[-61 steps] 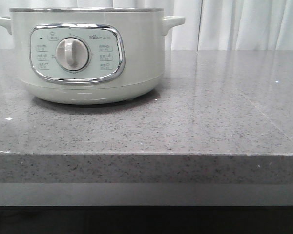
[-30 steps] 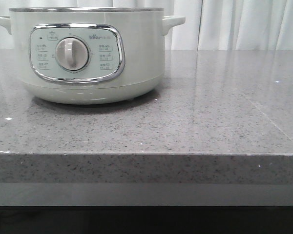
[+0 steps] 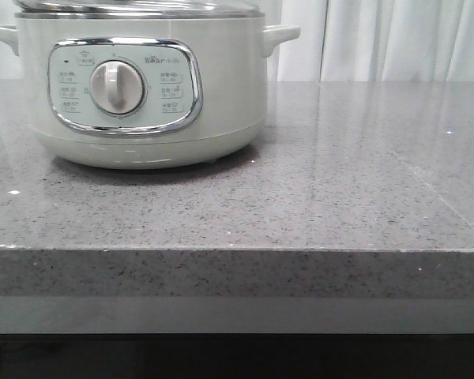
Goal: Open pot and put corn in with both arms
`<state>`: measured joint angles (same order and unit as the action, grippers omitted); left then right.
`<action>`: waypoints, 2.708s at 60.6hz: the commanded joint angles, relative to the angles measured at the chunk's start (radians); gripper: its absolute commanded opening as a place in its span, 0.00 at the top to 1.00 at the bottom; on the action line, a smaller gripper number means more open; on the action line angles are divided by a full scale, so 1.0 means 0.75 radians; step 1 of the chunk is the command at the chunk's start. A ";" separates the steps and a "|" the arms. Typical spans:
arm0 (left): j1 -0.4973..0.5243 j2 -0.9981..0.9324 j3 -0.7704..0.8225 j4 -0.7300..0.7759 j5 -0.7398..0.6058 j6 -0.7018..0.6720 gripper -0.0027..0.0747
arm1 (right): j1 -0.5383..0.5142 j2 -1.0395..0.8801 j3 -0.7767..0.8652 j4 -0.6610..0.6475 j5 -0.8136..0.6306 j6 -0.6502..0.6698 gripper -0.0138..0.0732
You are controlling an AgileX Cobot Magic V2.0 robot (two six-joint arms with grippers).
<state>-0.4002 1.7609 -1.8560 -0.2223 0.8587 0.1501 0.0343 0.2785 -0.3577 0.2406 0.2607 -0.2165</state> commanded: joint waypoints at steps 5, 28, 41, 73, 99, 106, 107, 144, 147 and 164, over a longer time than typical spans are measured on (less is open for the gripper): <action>-0.005 -0.086 -0.062 -0.047 -0.162 0.002 0.72 | 0.002 0.010 -0.033 -0.004 -0.116 -0.010 0.92; -0.005 -0.086 -0.013 -0.062 -0.157 0.002 0.72 | 0.002 0.010 -0.033 -0.004 -0.116 -0.010 0.92; -0.005 -0.076 -0.013 -0.108 -0.105 0.002 0.72 | 0.002 0.010 -0.033 -0.004 -0.116 -0.010 0.92; -0.005 -0.065 -0.013 -0.090 -0.028 0.002 0.72 | 0.002 0.010 -0.033 -0.004 -0.116 -0.010 0.92; -0.005 -0.065 -0.013 -0.090 0.001 0.002 0.58 | 0.002 0.010 -0.033 -0.004 -0.116 -0.010 0.92; -0.005 -0.065 -0.013 -0.090 0.001 0.002 0.37 | 0.002 0.010 -0.033 -0.004 -0.116 -0.010 0.92; -0.005 -0.067 -0.015 -0.090 0.001 0.002 0.35 | 0.002 0.010 -0.033 -0.004 -0.116 -0.010 0.92; -0.005 -0.215 -0.137 -0.022 0.093 0.002 0.81 | 0.002 0.010 -0.033 -0.004 -0.116 -0.010 0.92; -0.005 -0.224 -0.137 -0.022 0.096 0.002 0.93 | 0.002 0.010 -0.033 -0.004 -0.116 -0.010 0.92; -0.005 -0.292 -0.094 -0.014 0.081 0.005 0.99 | 0.002 0.010 -0.033 -0.004 -0.122 -0.010 0.92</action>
<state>-0.4002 1.6170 -1.9199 -0.2193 0.9857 0.1542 0.0343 0.2785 -0.3577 0.2406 0.2589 -0.2165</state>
